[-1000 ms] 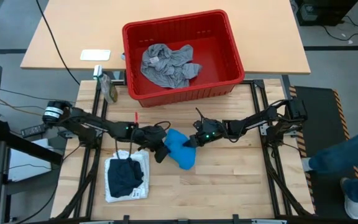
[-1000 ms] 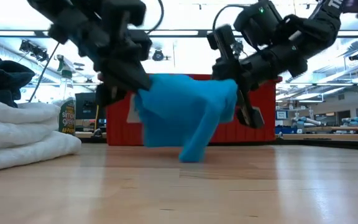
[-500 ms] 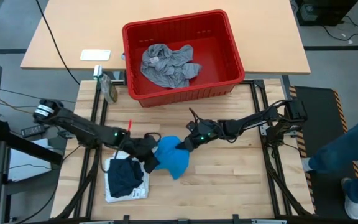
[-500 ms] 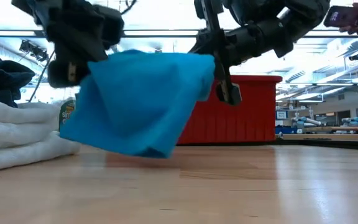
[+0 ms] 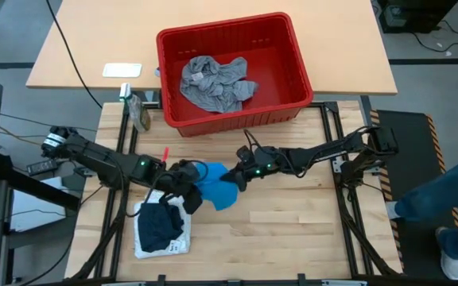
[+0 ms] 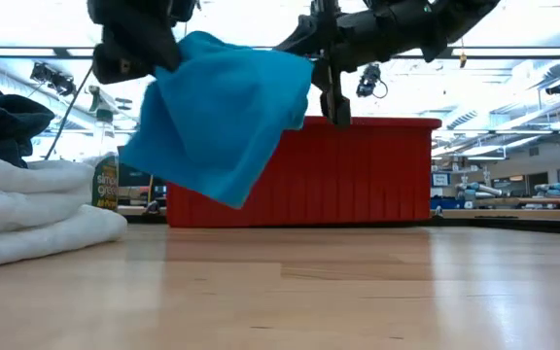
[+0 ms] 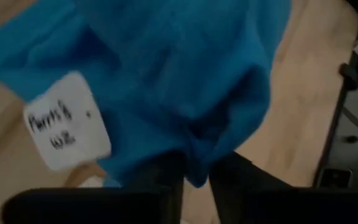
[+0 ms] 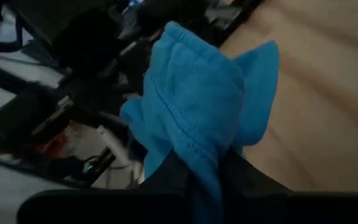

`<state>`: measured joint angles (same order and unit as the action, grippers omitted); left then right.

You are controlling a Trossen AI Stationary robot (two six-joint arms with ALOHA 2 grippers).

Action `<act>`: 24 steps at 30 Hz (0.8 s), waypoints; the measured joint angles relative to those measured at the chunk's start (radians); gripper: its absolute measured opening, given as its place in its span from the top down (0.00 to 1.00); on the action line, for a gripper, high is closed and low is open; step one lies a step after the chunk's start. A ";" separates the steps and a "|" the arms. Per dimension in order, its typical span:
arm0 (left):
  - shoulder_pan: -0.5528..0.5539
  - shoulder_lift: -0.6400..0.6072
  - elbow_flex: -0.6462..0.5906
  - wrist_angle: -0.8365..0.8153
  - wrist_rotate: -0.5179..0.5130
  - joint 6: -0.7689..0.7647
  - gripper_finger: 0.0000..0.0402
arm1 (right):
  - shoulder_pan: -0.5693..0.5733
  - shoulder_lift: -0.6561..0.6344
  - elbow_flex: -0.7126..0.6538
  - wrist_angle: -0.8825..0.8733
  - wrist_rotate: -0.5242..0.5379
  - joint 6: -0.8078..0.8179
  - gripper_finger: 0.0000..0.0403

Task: Fold laundry
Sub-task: Fold the light blue shorts

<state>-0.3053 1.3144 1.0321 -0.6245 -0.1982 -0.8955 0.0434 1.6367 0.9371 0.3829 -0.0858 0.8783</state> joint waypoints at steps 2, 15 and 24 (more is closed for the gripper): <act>0.017 0.000 0.000 0.000 0.000 0.012 0.75 | 0.013 -0.026 0.000 -0.016 0.051 -0.042 0.89; 0.067 -0.041 0.000 0.089 0.001 0.203 0.35 | 0.193 -0.238 -0.002 -0.281 0.597 -0.512 0.89; 0.182 -0.037 0.000 0.369 0.048 0.420 0.32 | 0.296 -0.249 -0.001 -0.214 0.660 -0.796 0.89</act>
<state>-0.1235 1.2770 1.0321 -0.2550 -0.1504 -0.4757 0.3395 1.3872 0.9360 0.1687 0.5741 0.0826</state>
